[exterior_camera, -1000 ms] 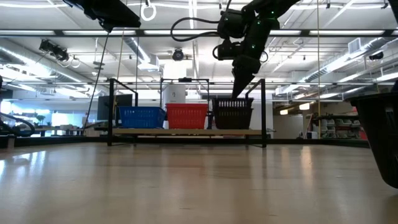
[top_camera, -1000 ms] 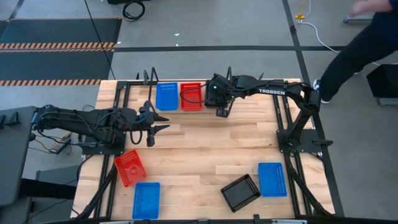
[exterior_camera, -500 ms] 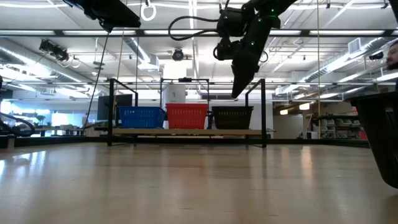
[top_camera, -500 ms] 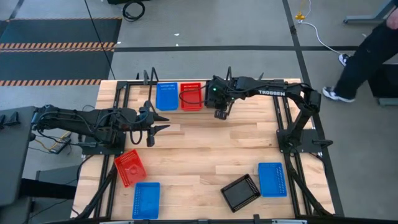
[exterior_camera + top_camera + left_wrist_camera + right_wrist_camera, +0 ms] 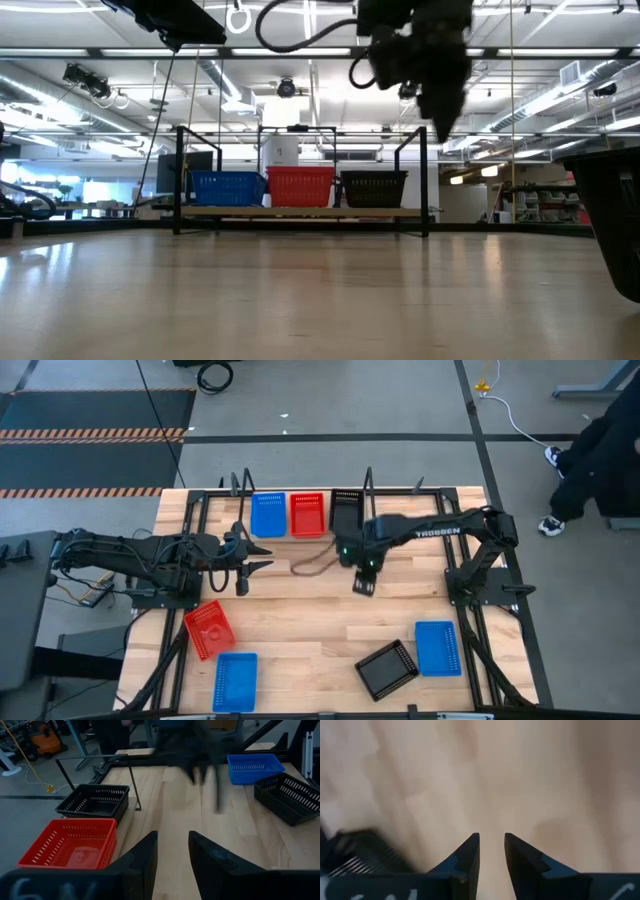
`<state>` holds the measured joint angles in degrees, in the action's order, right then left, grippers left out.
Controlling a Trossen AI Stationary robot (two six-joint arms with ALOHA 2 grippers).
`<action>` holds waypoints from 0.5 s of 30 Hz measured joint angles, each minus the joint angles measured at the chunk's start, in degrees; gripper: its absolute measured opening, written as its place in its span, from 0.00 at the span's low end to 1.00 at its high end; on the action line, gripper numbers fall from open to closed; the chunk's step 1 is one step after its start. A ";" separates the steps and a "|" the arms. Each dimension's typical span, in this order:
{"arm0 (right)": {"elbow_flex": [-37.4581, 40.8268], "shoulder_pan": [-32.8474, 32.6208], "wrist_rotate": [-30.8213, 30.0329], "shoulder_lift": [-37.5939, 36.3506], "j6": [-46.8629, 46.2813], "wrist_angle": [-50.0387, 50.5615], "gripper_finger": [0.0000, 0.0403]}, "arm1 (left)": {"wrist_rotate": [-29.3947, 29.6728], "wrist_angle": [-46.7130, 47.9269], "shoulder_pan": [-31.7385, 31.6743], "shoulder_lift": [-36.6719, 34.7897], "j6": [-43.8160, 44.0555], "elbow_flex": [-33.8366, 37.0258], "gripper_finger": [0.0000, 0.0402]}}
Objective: Stack baskets on shelf by color
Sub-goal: Stack the right blue basket on top of the blue basket on the shelf
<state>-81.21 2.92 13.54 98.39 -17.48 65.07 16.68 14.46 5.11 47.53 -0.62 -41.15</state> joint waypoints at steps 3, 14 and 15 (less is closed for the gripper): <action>0.00 -5.05 1.56 0.00 -6.64 4.57 0.24 | -0.01 0.02 0.01 0.00 0.00 0.02 0.29; 0.00 -22.84 -1.43 0.00 -24.91 13.81 0.24 | -0.01 1.97 0.01 0.00 1.51 0.02 0.29; 0.00 -24.16 -2.11 -0.03 -26.97 14.16 0.24 | -0.01 2.00 0.00 0.00 1.53 0.02 0.29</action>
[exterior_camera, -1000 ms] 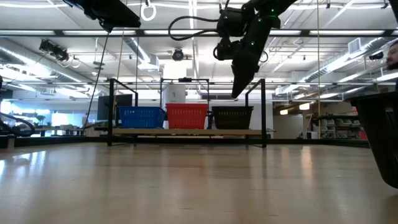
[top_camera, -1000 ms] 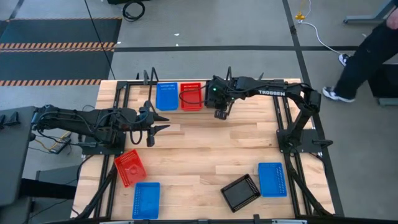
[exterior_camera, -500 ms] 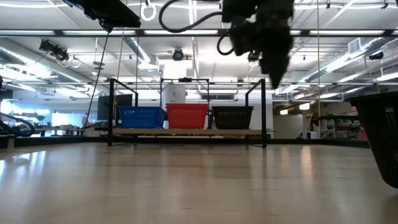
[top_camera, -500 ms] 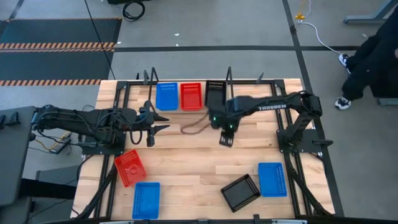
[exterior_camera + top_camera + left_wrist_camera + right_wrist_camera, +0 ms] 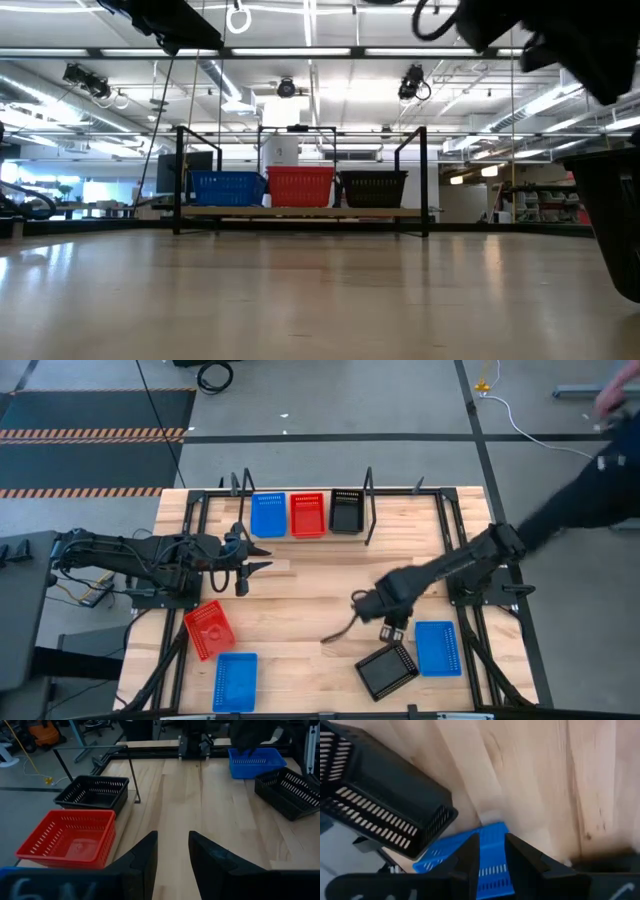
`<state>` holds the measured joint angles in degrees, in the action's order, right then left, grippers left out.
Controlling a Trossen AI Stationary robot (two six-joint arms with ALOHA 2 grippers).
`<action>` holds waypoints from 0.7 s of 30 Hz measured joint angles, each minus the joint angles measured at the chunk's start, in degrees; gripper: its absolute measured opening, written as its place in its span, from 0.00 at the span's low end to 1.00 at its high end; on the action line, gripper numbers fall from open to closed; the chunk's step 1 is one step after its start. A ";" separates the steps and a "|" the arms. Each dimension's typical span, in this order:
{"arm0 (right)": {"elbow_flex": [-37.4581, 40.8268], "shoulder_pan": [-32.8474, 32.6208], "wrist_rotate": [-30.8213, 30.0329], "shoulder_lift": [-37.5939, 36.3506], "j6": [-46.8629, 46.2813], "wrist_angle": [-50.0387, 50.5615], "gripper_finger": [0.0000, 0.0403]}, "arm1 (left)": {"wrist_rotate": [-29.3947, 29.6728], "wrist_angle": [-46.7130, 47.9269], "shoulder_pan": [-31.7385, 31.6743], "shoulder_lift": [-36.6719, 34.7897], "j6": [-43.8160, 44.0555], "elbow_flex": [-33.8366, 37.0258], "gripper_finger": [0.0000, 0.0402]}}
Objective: Stack baskets on shelf by color
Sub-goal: Stack the right blue basket on top of the blue basket on the shelf
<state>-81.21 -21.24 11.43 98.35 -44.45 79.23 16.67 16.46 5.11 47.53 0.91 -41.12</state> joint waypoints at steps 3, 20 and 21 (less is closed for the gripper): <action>0.00 -3.95 -1.91 -0.17 -7.51 1.40 0.24 | 0.00 -0.03 0.01 0.00 0.00 0.00 0.29; 0.00 -26.94 -3.04 -1.97 -29.32 -9.63 0.24 | -0.01 -0.17 0.00 0.00 0.49 0.00 0.29; 0.00 -28.32 -3.86 -1.79 -29.57 -9.65 0.24 | 0.00 -0.22 0.01 0.00 0.78 0.00 0.29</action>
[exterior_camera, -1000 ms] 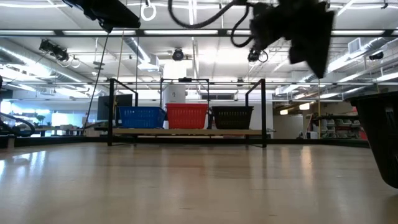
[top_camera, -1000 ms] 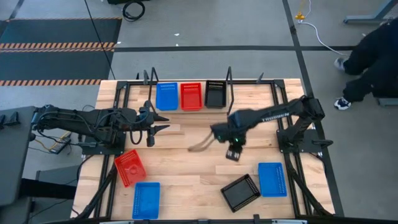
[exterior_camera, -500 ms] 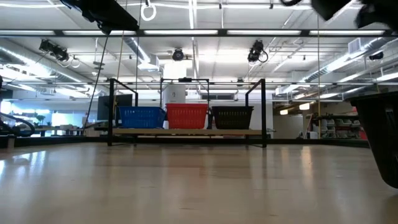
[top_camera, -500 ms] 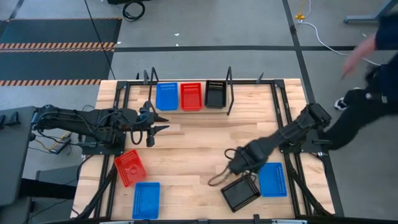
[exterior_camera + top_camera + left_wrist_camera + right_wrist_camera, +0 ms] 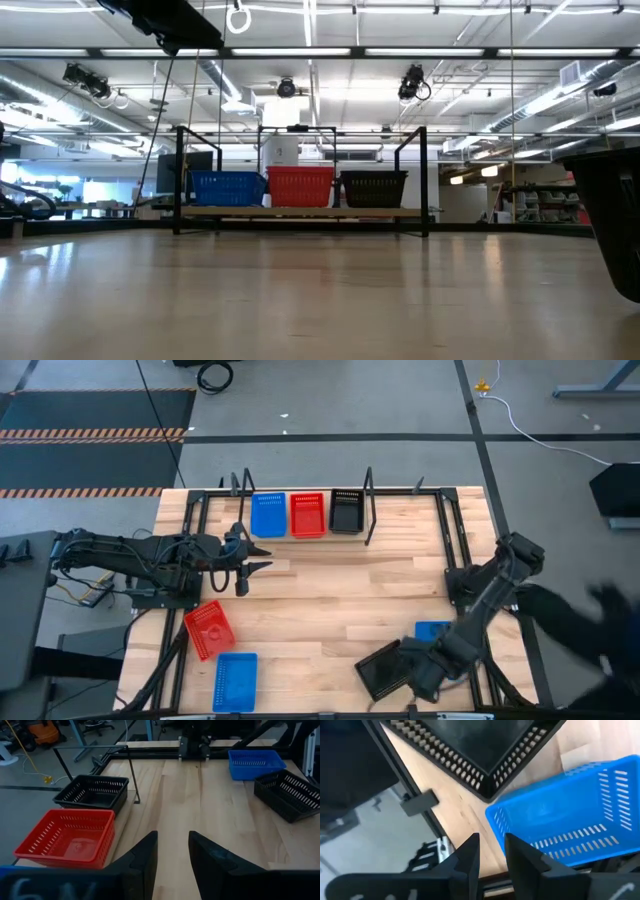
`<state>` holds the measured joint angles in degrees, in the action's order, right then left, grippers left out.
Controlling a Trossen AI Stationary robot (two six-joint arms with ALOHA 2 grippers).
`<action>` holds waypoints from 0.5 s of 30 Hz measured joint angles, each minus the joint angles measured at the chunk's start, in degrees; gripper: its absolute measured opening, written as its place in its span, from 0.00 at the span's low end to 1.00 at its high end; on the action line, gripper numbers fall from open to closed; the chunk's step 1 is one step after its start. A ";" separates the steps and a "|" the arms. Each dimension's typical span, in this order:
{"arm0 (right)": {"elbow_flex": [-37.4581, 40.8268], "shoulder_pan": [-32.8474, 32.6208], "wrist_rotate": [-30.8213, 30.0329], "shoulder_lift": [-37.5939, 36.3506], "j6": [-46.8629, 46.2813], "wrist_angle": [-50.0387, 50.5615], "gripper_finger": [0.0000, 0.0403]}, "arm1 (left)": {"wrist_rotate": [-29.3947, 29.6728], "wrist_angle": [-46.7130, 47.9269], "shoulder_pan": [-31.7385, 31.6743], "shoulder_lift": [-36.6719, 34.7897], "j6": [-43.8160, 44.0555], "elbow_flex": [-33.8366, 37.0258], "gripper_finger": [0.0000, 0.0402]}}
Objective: Stack baskets on shelf by color
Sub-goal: Stack the right blue basket on top of the blue basket on the shelf
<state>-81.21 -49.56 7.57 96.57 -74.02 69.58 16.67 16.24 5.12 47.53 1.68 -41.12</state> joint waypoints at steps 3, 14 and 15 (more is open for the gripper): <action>0.00 -3.22 -3.56 0.89 -1.44 0.01 0.27 | -0.02 -0.14 -0.02 0.00 0.74 0.00 0.29; 0.00 -9.52 -6.46 9.00 -1.98 -0.21 0.51 | -0.01 0.18 2.02 0.09 4.02 0.00 0.29; 0.00 -9.74 -6.46 9.83 -2.11 0.07 0.52 | -0.01 0.16 2.50 0.09 4.15 0.00 0.29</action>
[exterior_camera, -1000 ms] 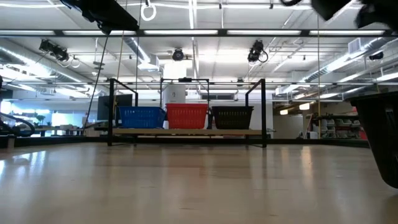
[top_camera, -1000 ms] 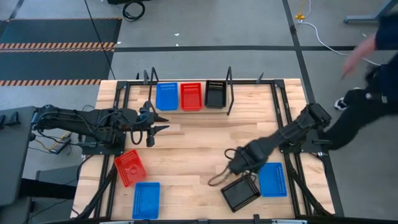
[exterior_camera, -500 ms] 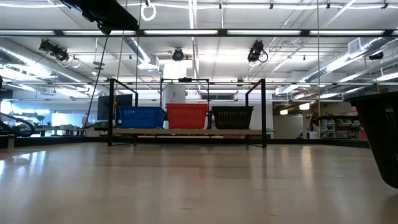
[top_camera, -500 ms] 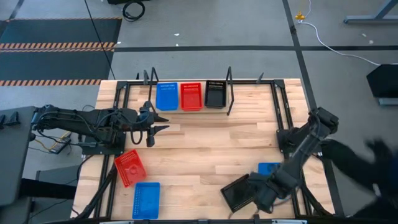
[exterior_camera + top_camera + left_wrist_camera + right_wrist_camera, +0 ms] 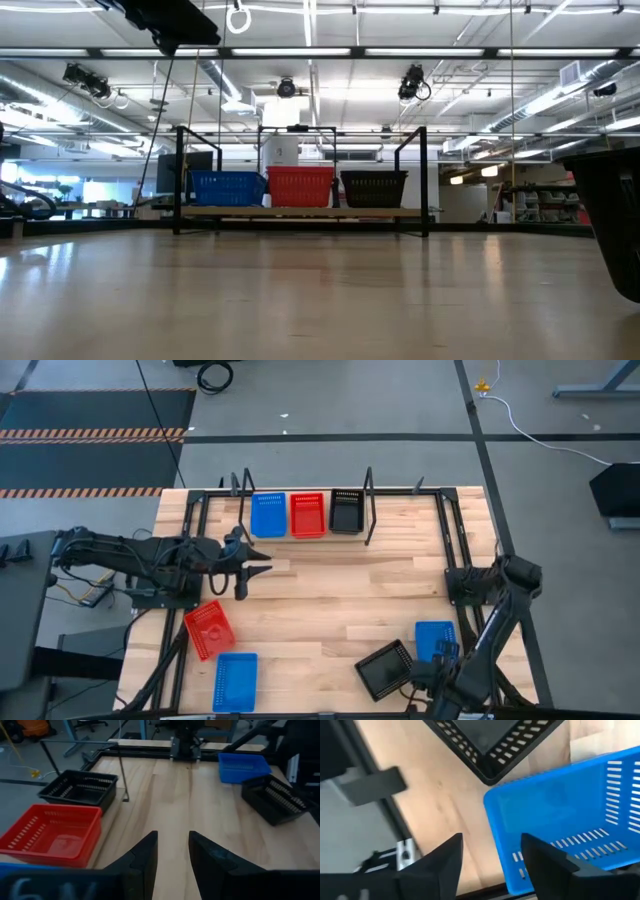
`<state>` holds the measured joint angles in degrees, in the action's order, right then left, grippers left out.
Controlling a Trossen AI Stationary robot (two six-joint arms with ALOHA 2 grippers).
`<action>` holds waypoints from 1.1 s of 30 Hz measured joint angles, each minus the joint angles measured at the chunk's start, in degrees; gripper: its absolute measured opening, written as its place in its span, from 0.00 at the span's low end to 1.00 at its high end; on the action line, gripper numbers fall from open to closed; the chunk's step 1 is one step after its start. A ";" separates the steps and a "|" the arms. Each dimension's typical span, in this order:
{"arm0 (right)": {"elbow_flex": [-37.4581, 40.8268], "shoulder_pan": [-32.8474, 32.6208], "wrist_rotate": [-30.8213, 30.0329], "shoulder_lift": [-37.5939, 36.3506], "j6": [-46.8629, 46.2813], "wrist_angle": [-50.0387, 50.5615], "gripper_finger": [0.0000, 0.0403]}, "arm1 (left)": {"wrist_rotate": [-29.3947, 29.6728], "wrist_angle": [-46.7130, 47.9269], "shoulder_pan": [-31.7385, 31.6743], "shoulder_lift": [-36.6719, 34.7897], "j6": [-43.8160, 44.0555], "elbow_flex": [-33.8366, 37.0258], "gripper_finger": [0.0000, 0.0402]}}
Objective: Stack baskets on shelf by color
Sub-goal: Stack the right blue basket on top of the blue basket on the shelf
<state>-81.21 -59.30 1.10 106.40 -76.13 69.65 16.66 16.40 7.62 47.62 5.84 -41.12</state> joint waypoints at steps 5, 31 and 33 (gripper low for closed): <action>0.00 -1.02 0.15 3.79 -1.75 3.93 0.53 | 1.64 -0.02 1.82 0.00 1.27 0.00 0.29; 9.47 -5.65 -4.32 5.12 -7.96 -6.20 0.47 | 3.24 -0.26 6.80 0.00 3.02 0.00 0.29; 10.13 -5.61 -2.23 5.12 -7.63 -5.27 0.46 | 3.27 -0.28 6.80 0.00 3.03 0.00 0.29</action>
<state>-71.07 -64.90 -1.13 111.53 -83.76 64.38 19.92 16.12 14.41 47.62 8.86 -41.12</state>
